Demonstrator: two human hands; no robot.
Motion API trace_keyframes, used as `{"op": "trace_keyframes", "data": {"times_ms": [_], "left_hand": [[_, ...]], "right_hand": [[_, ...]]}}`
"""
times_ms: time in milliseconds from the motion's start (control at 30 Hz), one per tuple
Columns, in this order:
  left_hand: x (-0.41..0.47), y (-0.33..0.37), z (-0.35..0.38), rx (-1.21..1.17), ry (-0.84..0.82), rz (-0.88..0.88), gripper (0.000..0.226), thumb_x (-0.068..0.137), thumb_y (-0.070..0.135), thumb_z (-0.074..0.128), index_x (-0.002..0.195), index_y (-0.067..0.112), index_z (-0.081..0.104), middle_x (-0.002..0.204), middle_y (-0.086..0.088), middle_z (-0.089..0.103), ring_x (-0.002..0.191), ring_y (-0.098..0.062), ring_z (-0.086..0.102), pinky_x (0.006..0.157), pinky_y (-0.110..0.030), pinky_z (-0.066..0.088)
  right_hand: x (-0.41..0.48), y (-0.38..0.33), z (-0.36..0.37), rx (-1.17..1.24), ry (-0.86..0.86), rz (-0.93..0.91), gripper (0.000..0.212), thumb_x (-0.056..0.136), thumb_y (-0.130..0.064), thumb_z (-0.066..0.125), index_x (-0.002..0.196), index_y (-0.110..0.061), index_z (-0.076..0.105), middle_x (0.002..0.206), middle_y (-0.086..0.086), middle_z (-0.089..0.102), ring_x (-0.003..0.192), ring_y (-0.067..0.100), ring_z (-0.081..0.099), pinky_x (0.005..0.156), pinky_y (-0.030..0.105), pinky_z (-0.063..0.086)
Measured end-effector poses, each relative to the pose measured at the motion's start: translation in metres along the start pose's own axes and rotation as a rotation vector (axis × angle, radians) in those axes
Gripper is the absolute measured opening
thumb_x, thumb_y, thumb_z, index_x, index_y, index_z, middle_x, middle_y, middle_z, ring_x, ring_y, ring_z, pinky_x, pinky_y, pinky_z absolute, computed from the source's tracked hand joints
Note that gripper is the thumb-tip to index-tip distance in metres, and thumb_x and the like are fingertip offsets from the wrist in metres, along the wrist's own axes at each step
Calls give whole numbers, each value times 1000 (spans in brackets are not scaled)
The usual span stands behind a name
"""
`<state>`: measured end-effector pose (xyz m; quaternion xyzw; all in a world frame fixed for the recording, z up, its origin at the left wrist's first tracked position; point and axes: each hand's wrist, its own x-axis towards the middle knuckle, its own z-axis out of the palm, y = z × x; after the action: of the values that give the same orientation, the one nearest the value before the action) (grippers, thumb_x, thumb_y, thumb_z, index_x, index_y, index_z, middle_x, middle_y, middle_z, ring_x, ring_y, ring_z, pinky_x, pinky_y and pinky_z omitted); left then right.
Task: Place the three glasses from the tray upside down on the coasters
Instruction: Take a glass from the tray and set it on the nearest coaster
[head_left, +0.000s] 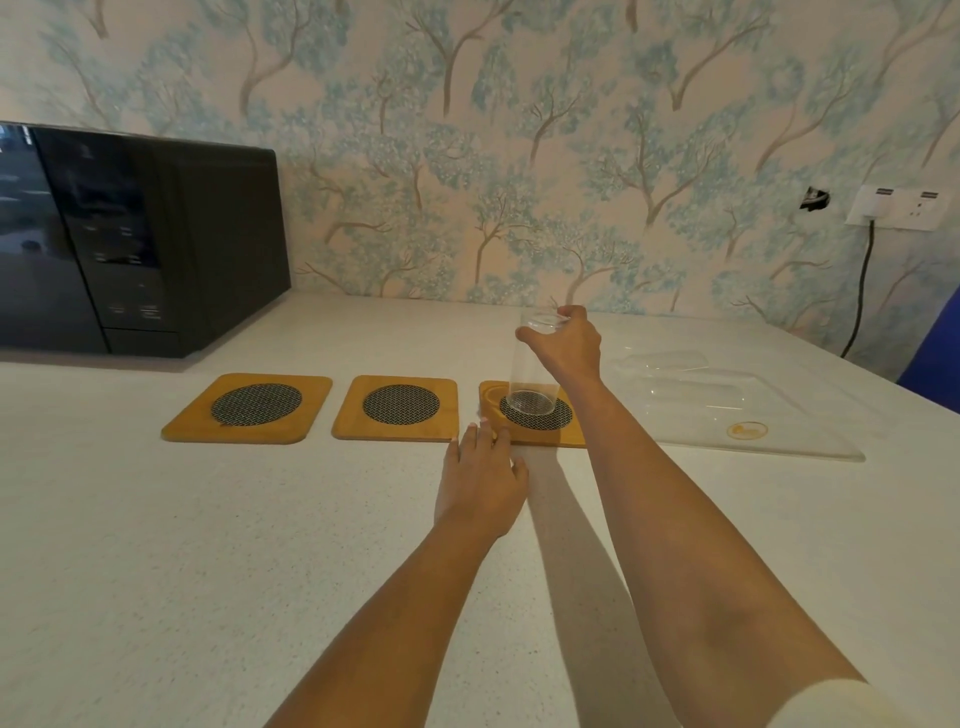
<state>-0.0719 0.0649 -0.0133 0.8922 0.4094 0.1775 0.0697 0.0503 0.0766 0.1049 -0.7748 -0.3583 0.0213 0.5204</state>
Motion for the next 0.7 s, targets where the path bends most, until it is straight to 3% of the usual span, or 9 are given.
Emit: {"op": "trace_keyframes", "data": {"times_ms": [467,700], "left_hand": [[-1,0,-1,2,-27,-13,59,98,46,21,150,21,11,160,-7,8,148,-26,6,119,-43,6],[-3,1,-4,20,-36,-9,58,98,46,21,150,21,11,160,-7,8,148,-26,5,119,-42,6]], "right_hand": [[-3,13,4,-7,-28,-15,75,76,-31,74,138,-9,39,135,16,46,125,32,47,100,37,42],[-8,22,3,0,-94,-25,91,79,-29,74,150,-15,19,147,18,30,134,34,39,108,41,37]]}}
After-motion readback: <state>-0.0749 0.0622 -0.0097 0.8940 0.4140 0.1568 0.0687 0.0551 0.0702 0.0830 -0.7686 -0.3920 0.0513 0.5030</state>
